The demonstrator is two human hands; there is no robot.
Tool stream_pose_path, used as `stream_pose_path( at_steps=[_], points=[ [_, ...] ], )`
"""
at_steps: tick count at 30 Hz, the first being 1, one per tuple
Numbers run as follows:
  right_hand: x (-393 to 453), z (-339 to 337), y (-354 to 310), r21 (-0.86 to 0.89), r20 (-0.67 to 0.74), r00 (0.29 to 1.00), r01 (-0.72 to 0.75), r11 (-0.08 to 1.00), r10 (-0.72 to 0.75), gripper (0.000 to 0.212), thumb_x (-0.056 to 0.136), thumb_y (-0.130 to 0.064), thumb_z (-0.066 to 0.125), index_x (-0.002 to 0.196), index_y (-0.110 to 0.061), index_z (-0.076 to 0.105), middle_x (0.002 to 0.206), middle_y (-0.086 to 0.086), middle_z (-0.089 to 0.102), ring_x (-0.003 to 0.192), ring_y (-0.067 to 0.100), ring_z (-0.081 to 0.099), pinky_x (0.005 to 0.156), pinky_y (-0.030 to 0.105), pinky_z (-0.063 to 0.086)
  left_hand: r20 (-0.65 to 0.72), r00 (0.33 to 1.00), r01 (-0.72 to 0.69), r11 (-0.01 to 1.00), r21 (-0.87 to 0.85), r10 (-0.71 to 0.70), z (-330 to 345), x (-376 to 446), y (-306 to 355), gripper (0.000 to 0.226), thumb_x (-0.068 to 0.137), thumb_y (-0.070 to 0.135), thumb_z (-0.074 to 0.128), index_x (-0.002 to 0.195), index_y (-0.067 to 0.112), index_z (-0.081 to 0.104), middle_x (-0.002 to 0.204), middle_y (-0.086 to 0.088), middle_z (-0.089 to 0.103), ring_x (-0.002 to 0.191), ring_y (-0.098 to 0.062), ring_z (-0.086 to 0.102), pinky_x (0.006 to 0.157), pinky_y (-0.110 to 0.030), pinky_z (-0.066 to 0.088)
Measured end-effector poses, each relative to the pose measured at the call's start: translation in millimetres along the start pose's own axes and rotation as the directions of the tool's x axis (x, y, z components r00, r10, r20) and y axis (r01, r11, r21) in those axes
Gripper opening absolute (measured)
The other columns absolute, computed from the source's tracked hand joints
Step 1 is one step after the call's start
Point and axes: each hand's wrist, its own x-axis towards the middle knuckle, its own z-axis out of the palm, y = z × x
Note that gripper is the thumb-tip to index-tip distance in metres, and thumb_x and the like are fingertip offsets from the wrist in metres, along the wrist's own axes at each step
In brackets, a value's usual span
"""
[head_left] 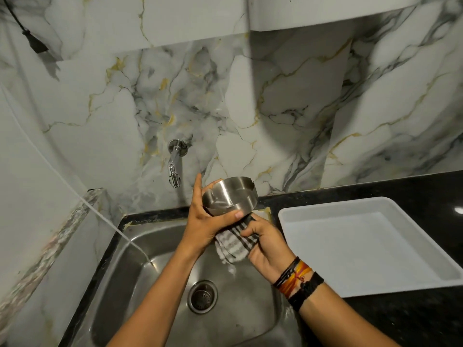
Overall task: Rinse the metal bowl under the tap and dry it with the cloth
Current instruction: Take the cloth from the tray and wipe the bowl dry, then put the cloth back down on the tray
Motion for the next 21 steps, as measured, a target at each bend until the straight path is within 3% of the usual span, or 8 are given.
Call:
stream_pose_path(
  at_steps=[5, 9, 12, 14, 15, 17, 19, 21],
  points=[
    [2.3, -41.0, -34.2, 0.039, -0.060, 0.993, 0.105, 0.994, -0.102, 0.067, 0.076, 0.016, 0.037, 0.138, 0.003, 0.060, 0.133, 0.031, 0.064, 0.118, 0.043, 0.065, 0.102, 0.051, 0.055, -0.038, 0.998, -0.039, 0.996, 0.081, 0.042, -2.1, 0.7, -0.1, 0.159, 0.048, 0.049, 0.101, 0.173, 0.034, 0.004, 0.148, 0.017, 0.059, 0.138, 0.001, 0.057, 0.109, -0.013, 0.050],
    [10.4, -90.2, -79.8, -0.453, -0.300, 0.885, 0.196, 0.870, -0.356, 0.068, 0.087, 0.024, 0.031, 0.144, 0.000, 0.058, 0.141, 0.020, 0.064, 0.129, 0.036, 0.062, 0.114, 0.043, 0.049, -0.019, 0.997, -0.067, 0.990, 0.121, 0.069, 22.6, 1.4, -1.9, 0.157, 0.049, 0.050, 0.099, 0.173, 0.030, 0.006, 0.145, 0.010, 0.060, 0.132, 0.007, 0.057, 0.107, -0.009, 0.048],
    [10.2, -135.5, -114.2, -0.546, -0.411, 0.823, 0.122, 0.829, -0.392, 0.062, 0.092, 0.025, 0.031, 0.142, 0.001, 0.060, 0.136, 0.014, 0.065, 0.113, 0.025, 0.067, 0.089, 0.014, 0.057, -0.025, 0.999, -0.037, 0.995, 0.096, 0.040, 56.2, -1.3, -7.8, 0.156, 0.046, 0.053, 0.097, 0.173, 0.030, 0.008, 0.145, 0.005, 0.060, 0.137, -0.009, 0.058, 0.118, -0.030, 0.048],
    [10.3, -177.9, -136.6, -0.635, -0.510, 0.748, 0.006, 0.772, -0.425, 0.043, 0.100, 0.014, 0.039, 0.132, 0.004, 0.067, 0.130, 0.022, 0.069, 0.117, 0.034, 0.067, 0.098, 0.026, 0.057, -0.016, 1.000, -0.025, 0.996, 0.084, 0.026, 78.8, -4.5, -14.3, 0.156, 0.045, 0.055, 0.095, 0.172, 0.032, 0.009, 0.143, 0.007, 0.061, 0.134, -0.002, 0.057, 0.116, -0.027, 0.047],
    [7.1, -200.4, -148.7, -0.707, -0.531, 0.713, -0.076, 0.703, -0.457, 0.033, 0.105, 0.002, 0.045, 0.126, 0.002, 0.071, 0.125, 0.024, 0.071, 0.119, 0.039, 0.067, 0.105, 0.038, 0.055, -0.006, 1.000, -0.022, 0.996, 0.082, 0.022, 91.5, -5.9, -18.4, 0.157, 0.044, 0.055, 0.095, 0.173, 0.031, 0.009, 0.140, 0.009, 0.061, 0.128, 0.007, 0.059, 0.112, -0.020, 0.047],
    [-4.2, -246.9, -171.0, -0.836, -0.510, 0.687, -0.254, 0.486, -0.518, 0.032, 0.110, -0.019, 0.047, 0.127, -0.006, 0.071, 0.125, 0.025, 0.072, 0.116, 0.042, 0.068, 0.104, 0.047, 0.055, 0.010, 1.000, -0.008, 0.997, 0.080, 0.007, 117.4, -9.5, -27.7, 0.158, 0.043, 0.053, 0.095, 0.173, 0.030, 0.009, 0.138, 0.008, 0.062, 0.124, 0.005, 0.062, 0.106, -0.017, 0.049],
    [-16.6, -289.8, -187.2, -0.922, -0.377, 0.764, -0.364, 0.134, -0.524, 0.044, 0.108, -0.011, 0.044, 0.151, -0.009, 0.053, 0.151, 0.020, 0.056, 0.137, 0.039, 0.055, 0.117, 0.044, 0.043, 0.027, 1.000, 0.004, 0.997, 0.078, -0.006, 139.5, -14.2, -35.7, 0.159, 0.043, 0.051, 0.097, 0.173, 0.032, 0.007, 0.140, 0.007, 0.062, 0.127, -0.007, 0.064, 0.104, -0.021, 0.051],
    [-27.4, -330.8, -195.1, -0.876, -0.298, 0.879, -0.407, -0.259, -0.373, 0.061, 0.103, -0.002, 0.042, 0.163, -0.008, 0.030, 0.168, 0.018, 0.031, 0.154, 0.038, 0.032, 0.127, 0.043, 0.024, 0.040, 0.999, 0.014, 0.997, 0.070, -0.017, 162.6, -18.0, -43.1, 0.159, 0.043, 0.050, 0.097, 0.173, 0.032, 0.006, 0.141, 0.008, 0.062, 0.129, -0.008, 0.064, 0.101, -0.018, 0.053]
  ],
)
